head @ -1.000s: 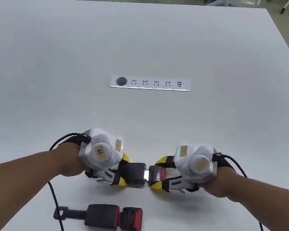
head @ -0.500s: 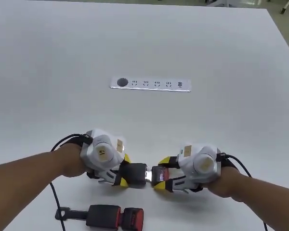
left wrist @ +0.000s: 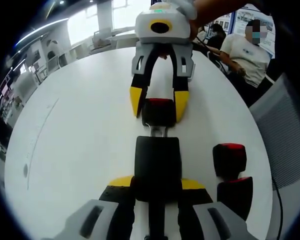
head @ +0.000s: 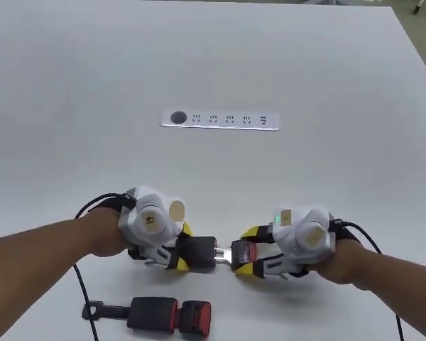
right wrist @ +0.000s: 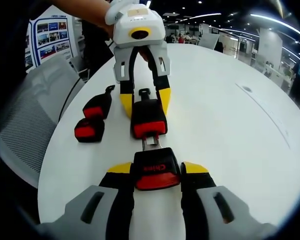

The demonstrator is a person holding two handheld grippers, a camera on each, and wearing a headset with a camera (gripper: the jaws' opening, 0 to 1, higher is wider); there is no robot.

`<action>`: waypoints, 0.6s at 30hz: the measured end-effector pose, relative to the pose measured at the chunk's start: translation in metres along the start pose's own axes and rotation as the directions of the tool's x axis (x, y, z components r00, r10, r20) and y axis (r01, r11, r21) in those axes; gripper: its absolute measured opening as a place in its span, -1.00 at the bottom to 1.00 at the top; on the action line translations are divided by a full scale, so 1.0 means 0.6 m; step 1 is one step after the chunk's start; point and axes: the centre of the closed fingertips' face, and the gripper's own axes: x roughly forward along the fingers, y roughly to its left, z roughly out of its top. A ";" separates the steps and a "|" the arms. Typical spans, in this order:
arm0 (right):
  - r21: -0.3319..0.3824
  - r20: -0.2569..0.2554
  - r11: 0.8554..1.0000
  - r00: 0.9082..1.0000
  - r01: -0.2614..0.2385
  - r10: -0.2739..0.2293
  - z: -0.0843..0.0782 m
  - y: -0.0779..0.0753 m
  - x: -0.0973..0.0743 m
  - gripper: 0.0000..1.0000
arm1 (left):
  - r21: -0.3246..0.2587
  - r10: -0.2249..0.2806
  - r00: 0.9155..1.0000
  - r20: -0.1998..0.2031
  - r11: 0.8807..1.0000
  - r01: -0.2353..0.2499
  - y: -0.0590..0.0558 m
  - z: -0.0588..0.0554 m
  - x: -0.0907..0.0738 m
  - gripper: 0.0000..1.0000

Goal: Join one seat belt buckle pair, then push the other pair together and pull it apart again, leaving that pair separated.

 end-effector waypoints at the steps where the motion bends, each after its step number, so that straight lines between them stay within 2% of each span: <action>1: 0.002 -0.001 1.000 1.000 0.003 -0.003 -0.003 -0.002 -0.003 -0.31 | 0.001 -0.001 1.000 0.001 1.000 0.001 -0.001 0.001 -0.001 -0.34; 18: 0.024 0.005 0.999 1.000 0.022 -0.022 -0.036 -0.009 -0.038 -0.31 | -0.006 0.002 1.000 0.008 1.000 -0.002 -0.002 0.003 -0.004 -0.34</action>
